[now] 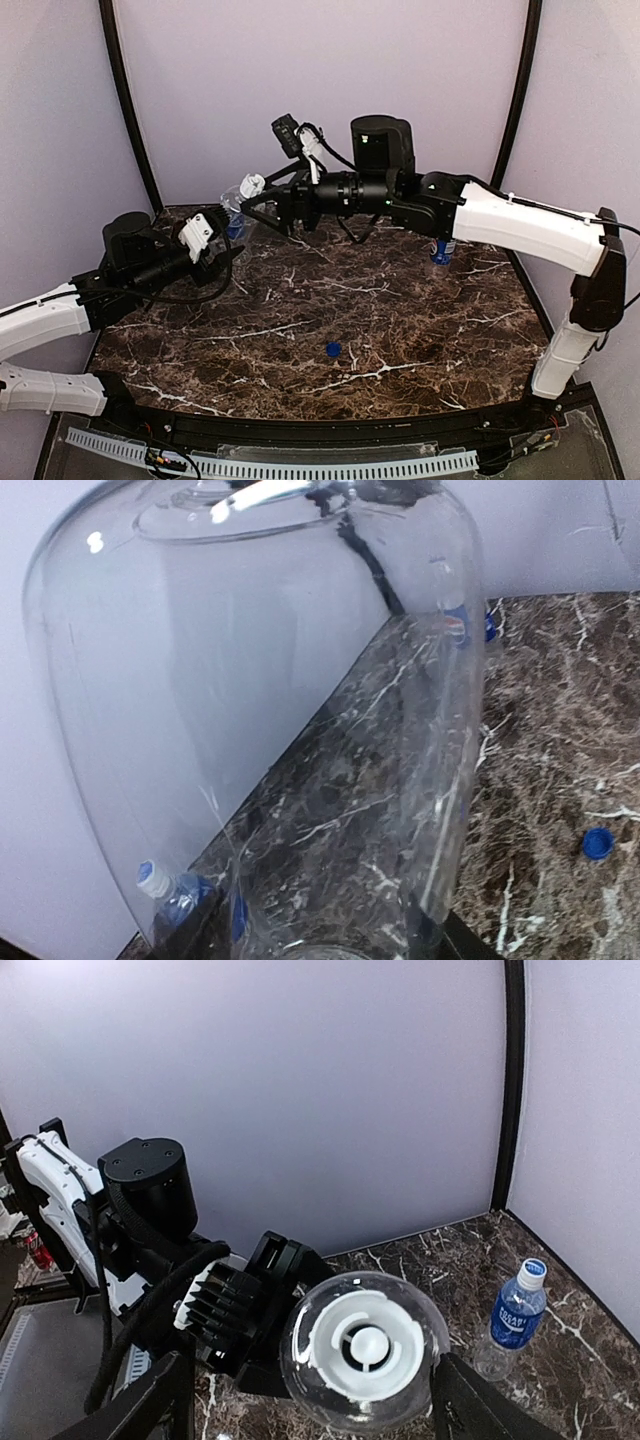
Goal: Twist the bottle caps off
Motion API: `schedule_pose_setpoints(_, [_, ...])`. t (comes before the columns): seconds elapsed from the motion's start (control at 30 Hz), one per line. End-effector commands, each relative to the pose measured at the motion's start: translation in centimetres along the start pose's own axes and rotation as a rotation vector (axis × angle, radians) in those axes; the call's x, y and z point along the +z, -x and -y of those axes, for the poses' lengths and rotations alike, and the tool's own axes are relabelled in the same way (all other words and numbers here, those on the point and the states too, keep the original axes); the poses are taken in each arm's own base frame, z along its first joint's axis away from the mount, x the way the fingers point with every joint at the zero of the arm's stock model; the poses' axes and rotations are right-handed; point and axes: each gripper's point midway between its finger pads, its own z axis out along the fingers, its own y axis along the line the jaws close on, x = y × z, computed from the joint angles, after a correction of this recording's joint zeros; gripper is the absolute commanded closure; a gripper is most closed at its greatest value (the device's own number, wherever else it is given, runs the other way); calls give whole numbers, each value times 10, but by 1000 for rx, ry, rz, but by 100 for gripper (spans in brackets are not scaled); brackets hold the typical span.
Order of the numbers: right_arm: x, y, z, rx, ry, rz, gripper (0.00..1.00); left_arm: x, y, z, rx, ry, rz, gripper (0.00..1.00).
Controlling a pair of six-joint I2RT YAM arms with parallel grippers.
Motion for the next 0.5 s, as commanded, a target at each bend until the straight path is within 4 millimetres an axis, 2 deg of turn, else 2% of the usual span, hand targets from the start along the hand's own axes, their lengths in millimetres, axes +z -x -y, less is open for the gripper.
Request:
schedule_pose_setpoints(0.0, [-16,22,18,149,-127,25,18,-2,-22,-37,213,220,-122,58])
schedule_pose_setpoints(0.13, [-12,7,47,247,-283,-29,21,-1,-28,-40,273,237,-157,58])
schedule_pose_setpoints(0.33, [6,-4,55,284,-303,-96,22,-1,-32,-36,283,221,-164,59])
schedule_pose_setpoints(0.47, [12,-8,59,285,-309,-118,27,-1,-32,-34,280,209,-161,59])
